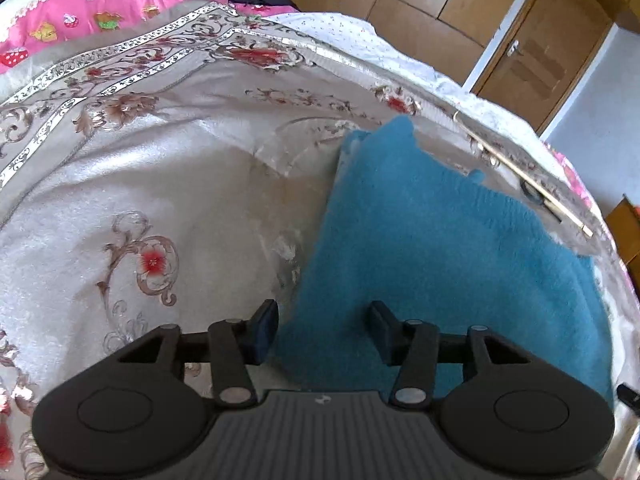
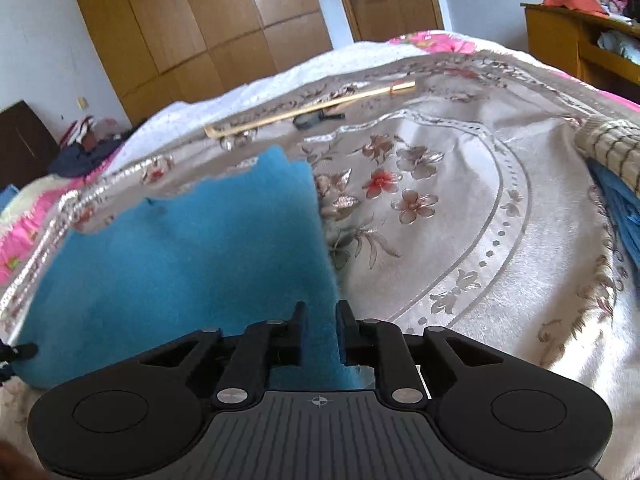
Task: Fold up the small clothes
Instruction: 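Open both grippers and release the folded sweater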
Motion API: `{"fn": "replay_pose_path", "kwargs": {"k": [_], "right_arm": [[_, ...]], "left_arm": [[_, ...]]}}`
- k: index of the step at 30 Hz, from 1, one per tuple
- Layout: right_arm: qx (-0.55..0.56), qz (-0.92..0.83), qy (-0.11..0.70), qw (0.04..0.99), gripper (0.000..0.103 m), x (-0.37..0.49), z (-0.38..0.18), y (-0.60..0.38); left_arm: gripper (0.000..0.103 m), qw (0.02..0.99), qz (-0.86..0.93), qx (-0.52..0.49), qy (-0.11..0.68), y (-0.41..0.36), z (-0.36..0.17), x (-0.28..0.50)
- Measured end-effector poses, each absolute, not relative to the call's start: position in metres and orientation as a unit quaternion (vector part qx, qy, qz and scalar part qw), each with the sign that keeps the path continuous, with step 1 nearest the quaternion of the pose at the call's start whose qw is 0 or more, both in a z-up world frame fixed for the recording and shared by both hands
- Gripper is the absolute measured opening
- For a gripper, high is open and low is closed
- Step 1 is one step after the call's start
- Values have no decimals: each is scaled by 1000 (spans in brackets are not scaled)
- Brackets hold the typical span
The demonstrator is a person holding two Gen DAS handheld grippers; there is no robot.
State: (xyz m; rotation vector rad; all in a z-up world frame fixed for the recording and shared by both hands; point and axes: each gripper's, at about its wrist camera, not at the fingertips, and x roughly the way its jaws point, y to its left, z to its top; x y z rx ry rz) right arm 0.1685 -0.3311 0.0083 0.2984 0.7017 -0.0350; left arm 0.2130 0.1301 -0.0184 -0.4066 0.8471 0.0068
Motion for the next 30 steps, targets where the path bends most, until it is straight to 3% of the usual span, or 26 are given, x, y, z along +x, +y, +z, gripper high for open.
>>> {"fn": "replay_pose_path", "kwargs": {"k": [2,7,17,30], "right_arm": [[154,-27,354,922,33,173,2,-334],[229,-41,341,911,33,169,-6,-348],[264,-24,278,923,33,172,-6,-344],[243,-11,285,927,33,168,-47,-350]], "left_arm": [[66,890,8,-186,417,129,-21,215],[66,902,26,-139,407,117,-8,207],[65,934,-27,-98,342,50,37,214],[66,928,-42,7,369,-74,-8,282]]}}
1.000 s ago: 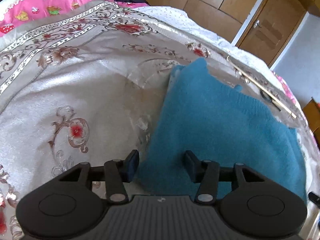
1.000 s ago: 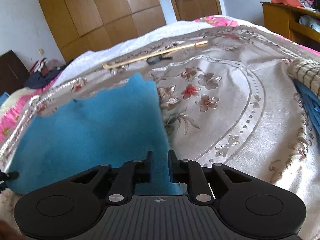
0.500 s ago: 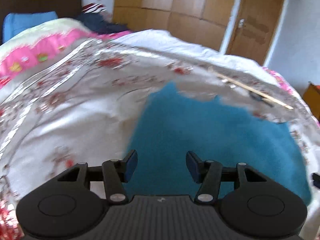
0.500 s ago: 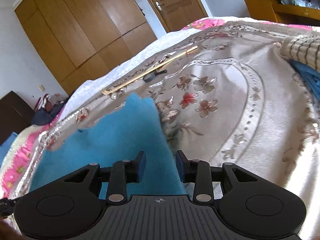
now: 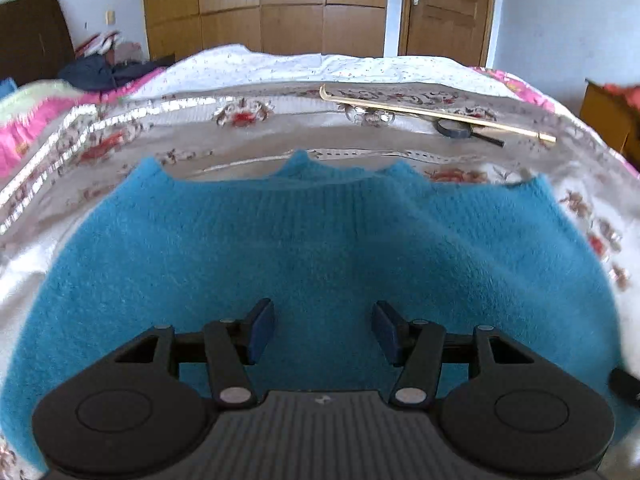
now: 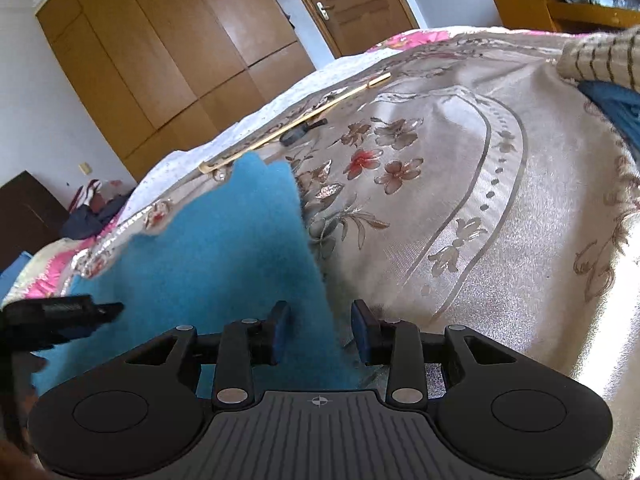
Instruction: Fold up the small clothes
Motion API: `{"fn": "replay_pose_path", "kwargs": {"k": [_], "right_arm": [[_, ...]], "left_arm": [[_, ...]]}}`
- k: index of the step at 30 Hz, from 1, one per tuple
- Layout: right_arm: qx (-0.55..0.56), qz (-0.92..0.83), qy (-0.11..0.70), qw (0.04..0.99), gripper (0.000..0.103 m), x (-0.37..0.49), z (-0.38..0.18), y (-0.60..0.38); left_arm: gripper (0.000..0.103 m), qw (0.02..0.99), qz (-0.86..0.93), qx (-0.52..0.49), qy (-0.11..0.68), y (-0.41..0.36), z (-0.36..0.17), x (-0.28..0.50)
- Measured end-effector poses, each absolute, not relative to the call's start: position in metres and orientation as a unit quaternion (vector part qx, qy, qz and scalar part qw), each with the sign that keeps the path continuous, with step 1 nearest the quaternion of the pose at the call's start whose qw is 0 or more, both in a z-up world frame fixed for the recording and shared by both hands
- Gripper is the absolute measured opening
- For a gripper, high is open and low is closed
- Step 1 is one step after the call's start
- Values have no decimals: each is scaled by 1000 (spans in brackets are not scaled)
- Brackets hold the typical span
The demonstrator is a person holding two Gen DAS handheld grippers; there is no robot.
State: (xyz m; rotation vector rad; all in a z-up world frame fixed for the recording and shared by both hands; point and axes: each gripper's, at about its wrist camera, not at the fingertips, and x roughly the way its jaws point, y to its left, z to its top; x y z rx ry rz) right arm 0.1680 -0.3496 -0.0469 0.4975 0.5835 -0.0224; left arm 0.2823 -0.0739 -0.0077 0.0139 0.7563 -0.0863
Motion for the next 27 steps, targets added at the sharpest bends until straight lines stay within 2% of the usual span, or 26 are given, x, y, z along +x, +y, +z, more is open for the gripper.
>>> {"fn": "replay_pose_path", "kwargs": {"k": [11,21,27], "right_arm": [[264,2,279,923,36,155,-34,-356],[296,30,272,915,37,101,-13,-341],[303,68,315,897,40,98,-21,-323]], "left_arm": [[66,926,-21,33,375,-84,-7,281],[66,924,-29,22,379,-79,-6,281],[66,925,-32,19,379,-78,-6,280]]}}
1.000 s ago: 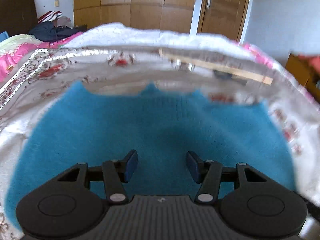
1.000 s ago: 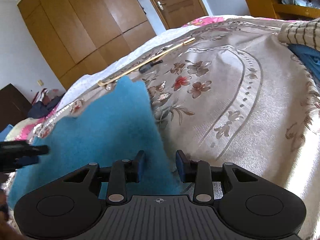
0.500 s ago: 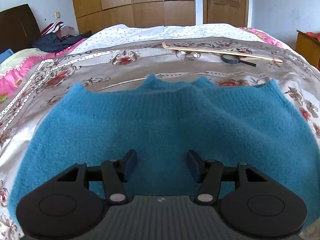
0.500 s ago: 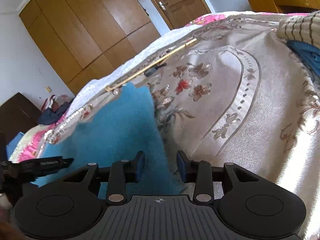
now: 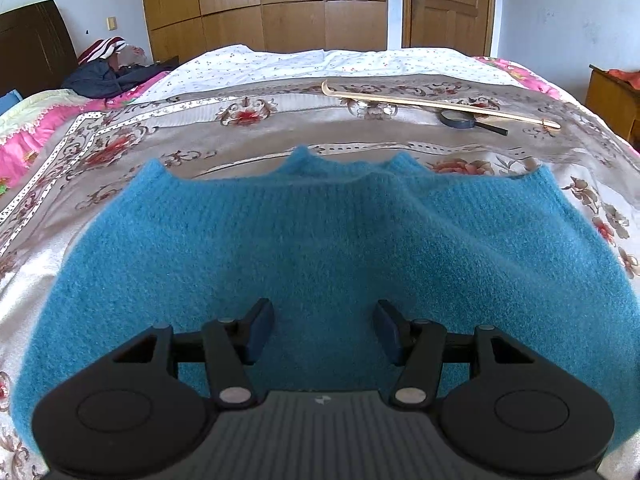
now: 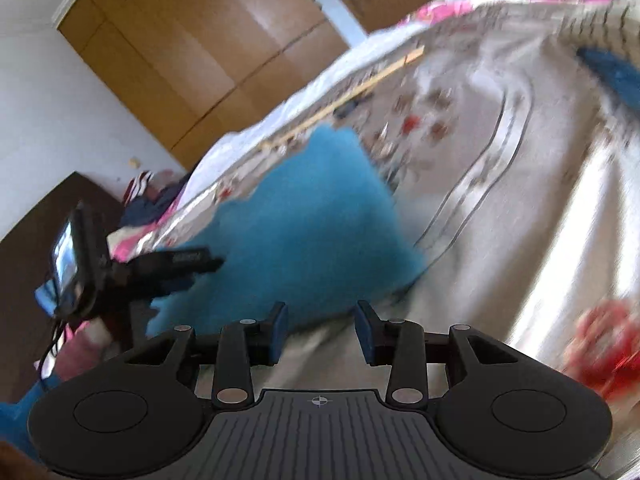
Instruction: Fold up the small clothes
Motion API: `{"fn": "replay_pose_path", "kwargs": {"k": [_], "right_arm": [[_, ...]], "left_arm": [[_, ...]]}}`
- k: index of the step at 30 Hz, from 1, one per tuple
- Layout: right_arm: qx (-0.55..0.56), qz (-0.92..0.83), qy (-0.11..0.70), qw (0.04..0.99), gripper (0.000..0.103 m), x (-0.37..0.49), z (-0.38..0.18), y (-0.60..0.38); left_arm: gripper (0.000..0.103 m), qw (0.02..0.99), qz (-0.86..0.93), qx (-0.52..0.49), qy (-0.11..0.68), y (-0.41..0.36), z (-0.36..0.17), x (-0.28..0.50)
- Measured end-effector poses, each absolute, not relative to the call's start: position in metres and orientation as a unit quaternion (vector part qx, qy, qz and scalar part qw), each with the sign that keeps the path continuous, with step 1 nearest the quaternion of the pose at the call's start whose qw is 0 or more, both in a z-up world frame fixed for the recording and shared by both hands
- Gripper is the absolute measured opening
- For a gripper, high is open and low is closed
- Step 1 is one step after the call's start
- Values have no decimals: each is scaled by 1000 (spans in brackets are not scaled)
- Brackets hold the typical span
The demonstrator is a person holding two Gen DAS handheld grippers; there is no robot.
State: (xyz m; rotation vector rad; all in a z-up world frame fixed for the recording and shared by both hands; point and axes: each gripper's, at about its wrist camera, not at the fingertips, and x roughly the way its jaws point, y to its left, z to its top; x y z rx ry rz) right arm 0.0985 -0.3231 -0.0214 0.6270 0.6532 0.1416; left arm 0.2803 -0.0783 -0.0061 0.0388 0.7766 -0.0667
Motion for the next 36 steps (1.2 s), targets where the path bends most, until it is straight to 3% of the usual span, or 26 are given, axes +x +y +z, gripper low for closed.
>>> {"fn": "replay_pose_path", "kwargs": {"k": [6,17,23,28,33,36], "right_arm": [[382,53,352,853,41,117,-48,-324],[532,-19,264,804,41,142,-78,-325],[558,-53,225,797,43,164,-81,-323],[541,-59,202,814,55,189,-78,-312],[474,-32,189,859,52,185,-64,-306],[494,-41,196,846,57,194,-72,-308]], "left_arm": [[66,926,-44,8,376,-73,-7,279],[66,929,-69,-15,363,-61,-10,276],[66,930,-81,-29,358,-55,-12,275],[66,930,-87,-24,356,-56,-12,276],[65,933,-93,-45,344,-50,-9,275],[65,937,-88,-65,331,-48,-7,277]]}}
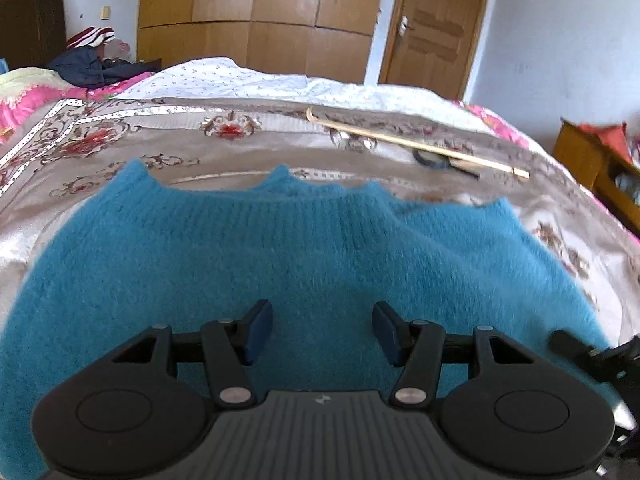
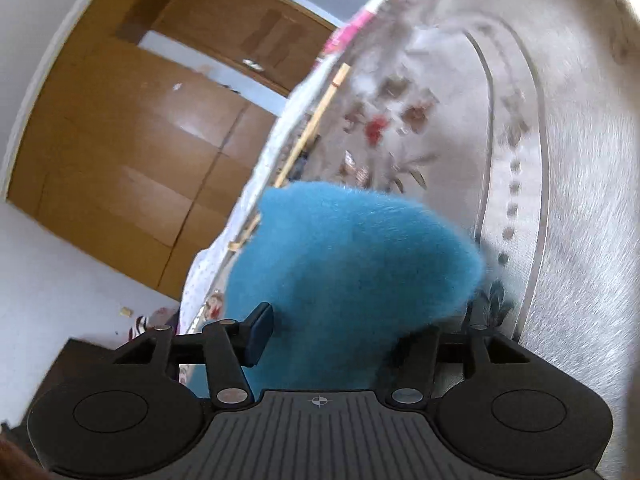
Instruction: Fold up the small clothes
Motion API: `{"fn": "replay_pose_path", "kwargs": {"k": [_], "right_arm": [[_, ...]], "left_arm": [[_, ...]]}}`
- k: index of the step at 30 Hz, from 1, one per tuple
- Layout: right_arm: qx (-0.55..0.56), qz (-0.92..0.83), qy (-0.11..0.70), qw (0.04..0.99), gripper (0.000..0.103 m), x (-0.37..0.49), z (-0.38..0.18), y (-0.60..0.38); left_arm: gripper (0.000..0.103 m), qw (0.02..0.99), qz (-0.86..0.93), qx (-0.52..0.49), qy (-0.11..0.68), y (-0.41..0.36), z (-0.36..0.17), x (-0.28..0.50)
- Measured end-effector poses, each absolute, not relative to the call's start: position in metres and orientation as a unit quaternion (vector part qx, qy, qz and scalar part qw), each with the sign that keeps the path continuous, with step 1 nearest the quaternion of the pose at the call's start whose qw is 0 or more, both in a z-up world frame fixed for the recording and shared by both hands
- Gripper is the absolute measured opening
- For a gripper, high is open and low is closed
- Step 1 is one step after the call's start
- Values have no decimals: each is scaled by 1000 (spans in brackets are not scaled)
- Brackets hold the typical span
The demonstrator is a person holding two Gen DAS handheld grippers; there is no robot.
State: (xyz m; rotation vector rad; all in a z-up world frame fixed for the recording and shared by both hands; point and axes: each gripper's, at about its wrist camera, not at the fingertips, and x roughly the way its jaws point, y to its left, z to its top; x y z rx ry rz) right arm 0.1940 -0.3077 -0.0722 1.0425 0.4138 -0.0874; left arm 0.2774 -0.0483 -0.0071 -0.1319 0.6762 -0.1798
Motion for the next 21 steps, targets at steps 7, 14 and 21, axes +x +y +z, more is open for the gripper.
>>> {"fn": "replay_pose_path", "kwargs": {"k": [7,14,21], "right_arm": [[497,-29,219,839,24,218,-62,-313],[456,28,217,862,15,169,-7,-332],[386,-11,248,889,18,109,6,-345]], "left_arm": [[64,945,-64,-4,322,-68,-20,281],[61,935,-118,-9,333,-84,-20,236],[60,921,-184,-52,340,-76,-4,195]]}}
